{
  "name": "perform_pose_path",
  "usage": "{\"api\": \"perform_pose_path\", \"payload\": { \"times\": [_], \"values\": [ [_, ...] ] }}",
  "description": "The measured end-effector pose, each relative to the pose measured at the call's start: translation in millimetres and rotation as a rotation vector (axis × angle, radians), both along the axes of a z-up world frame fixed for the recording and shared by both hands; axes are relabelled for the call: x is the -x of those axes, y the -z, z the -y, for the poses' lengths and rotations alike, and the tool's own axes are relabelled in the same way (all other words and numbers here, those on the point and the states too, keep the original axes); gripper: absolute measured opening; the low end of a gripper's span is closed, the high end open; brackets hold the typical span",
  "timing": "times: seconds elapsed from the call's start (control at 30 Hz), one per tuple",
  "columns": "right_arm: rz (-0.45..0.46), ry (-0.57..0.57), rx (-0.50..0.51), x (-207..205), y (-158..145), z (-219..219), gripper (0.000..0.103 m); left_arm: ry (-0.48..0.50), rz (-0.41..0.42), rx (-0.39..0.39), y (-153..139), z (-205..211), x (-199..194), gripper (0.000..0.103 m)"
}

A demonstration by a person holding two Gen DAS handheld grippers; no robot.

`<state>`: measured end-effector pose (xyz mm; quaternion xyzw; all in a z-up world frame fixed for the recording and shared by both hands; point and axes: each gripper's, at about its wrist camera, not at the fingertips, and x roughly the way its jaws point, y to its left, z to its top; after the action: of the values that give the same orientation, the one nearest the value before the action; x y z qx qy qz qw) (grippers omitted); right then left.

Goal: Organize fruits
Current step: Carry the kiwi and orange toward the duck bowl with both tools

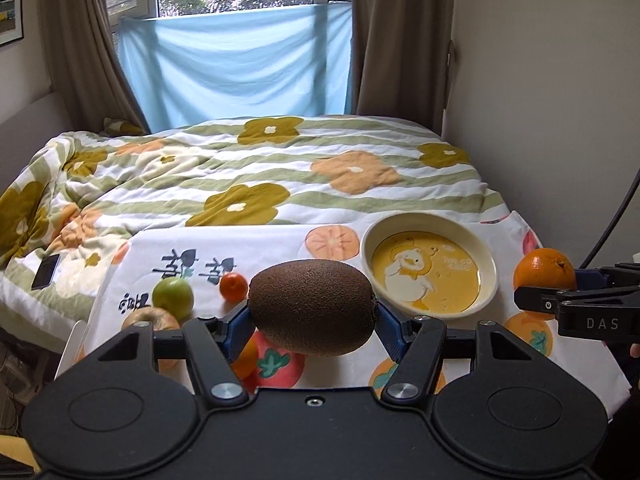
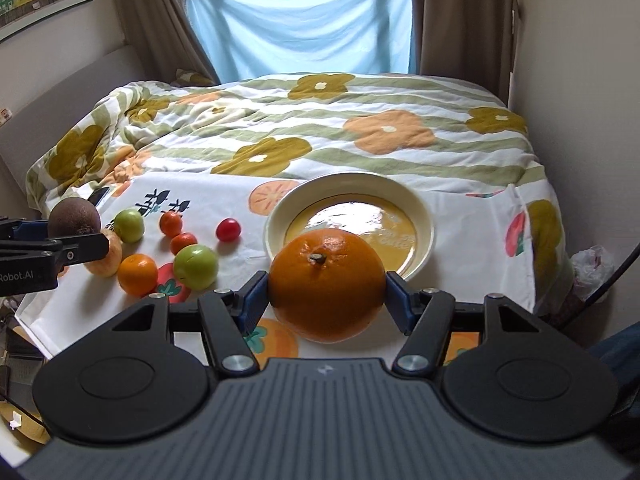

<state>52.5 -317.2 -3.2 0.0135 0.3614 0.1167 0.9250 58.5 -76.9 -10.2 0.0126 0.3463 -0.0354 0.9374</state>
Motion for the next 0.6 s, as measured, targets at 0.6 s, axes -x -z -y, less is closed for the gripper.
{"api": "perform_pose_path", "payload": {
  "times": [0.6],
  "values": [
    [-0.046, 0.262, -0.008, -82, 12, 56, 0.077, 0.277, -0.047, -0.058, 25, 70, -142, 0.068]
  ]
}}
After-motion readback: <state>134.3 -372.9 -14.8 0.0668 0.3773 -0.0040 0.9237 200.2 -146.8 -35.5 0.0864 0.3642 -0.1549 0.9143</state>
